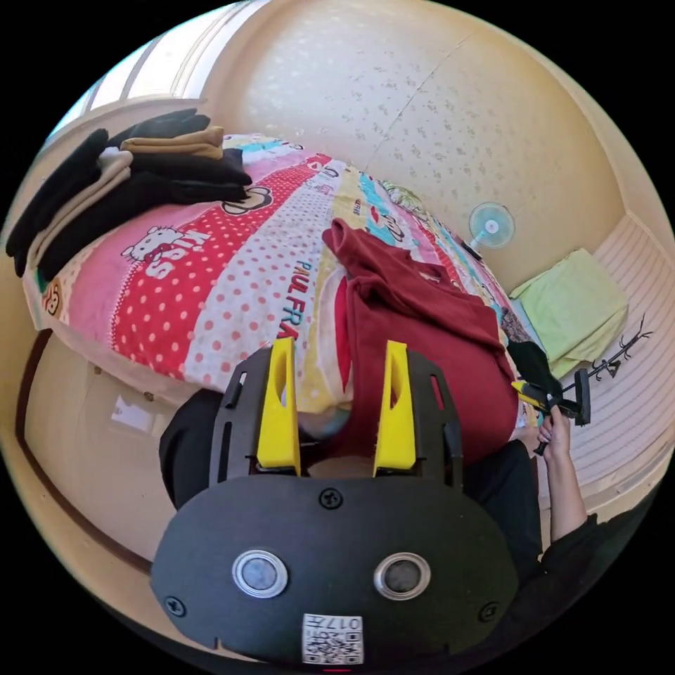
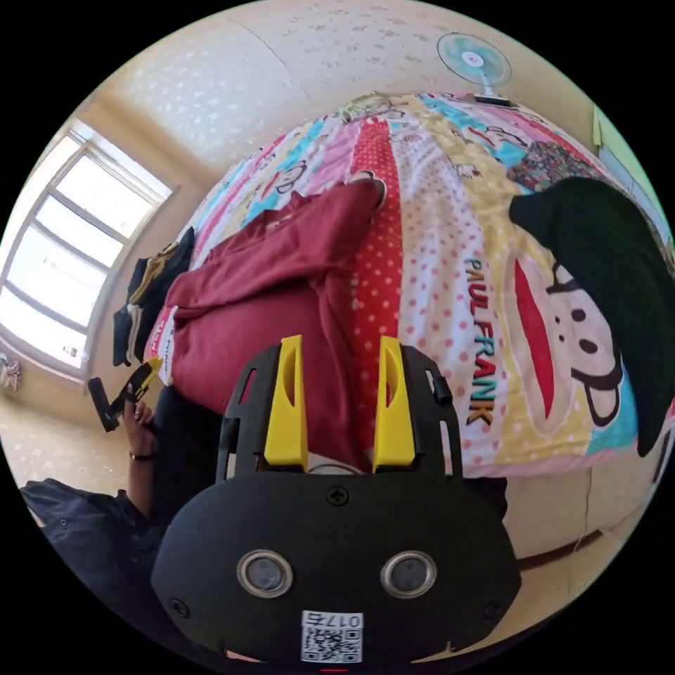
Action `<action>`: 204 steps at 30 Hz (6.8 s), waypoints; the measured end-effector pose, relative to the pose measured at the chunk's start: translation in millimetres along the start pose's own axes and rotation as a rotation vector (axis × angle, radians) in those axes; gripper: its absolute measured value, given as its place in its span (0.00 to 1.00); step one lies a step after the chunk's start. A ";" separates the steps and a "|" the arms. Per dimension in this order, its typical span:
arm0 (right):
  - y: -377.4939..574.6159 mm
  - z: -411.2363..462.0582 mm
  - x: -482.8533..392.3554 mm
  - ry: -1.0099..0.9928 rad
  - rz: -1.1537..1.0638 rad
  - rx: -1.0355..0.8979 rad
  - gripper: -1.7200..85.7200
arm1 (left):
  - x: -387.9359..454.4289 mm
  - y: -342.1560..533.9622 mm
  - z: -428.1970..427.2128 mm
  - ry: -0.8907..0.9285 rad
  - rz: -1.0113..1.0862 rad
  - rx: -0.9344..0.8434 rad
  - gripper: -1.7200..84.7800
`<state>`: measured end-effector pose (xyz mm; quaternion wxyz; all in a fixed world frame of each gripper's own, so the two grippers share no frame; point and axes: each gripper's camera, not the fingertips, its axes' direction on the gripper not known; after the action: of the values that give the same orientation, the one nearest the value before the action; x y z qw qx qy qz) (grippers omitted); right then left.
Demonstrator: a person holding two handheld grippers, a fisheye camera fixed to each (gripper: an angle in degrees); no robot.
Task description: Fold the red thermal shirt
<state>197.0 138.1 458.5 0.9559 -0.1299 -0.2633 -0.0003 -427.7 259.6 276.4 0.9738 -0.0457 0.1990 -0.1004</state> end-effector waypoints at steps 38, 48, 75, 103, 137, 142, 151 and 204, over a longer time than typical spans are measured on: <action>-16.2 -108.5 91.7 -0.215 -0.057 0.111 0.16 | 2.3 -156.7 -49.3 0.117 0.190 -0.012 0.21; 97.9 -75.8 149.6 -0.250 0.097 0.051 0.16 | 4.9 -67.3 -23.9 -0.101 0.106 -0.123 0.19; 244.7 -331.4 144.6 -0.793 -0.444 0.388 0.04 | 39.3 -8.2 -289.9 0.539 0.669 0.062 0.07; -43.6 -118.5 185.2 -0.343 -0.044 0.081 0.16 | -80.7 -223.6 -9.9 0.496 0.008 -0.094 0.21; -165.9 -67.1 138.6 -0.058 0.123 -0.004 0.19 | 45.9 -306.0 80.0 -0.080 0.177 -0.213 0.21; -201.2 -7.1 120.9 -0.040 0.103 -0.172 0.17 | 34.6 -306.9 147.3 -0.107 0.145 -0.360 0.22; -180.2 -79.2 48.0 0.024 -0.099 0.193 0.07 | 42.7 -279.8 40.1 0.048 0.297 0.051 0.06; 12.3 2.2 -83.2 -0.038 -0.206 0.050 0.03 | 166.8 -136.8 64.2 0.501 0.069 -0.087 0.08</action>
<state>125.1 144.9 415.4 0.9486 -0.0782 -0.2933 -0.0897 -276.3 93.6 289.7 0.8941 -0.0544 0.4395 -0.0667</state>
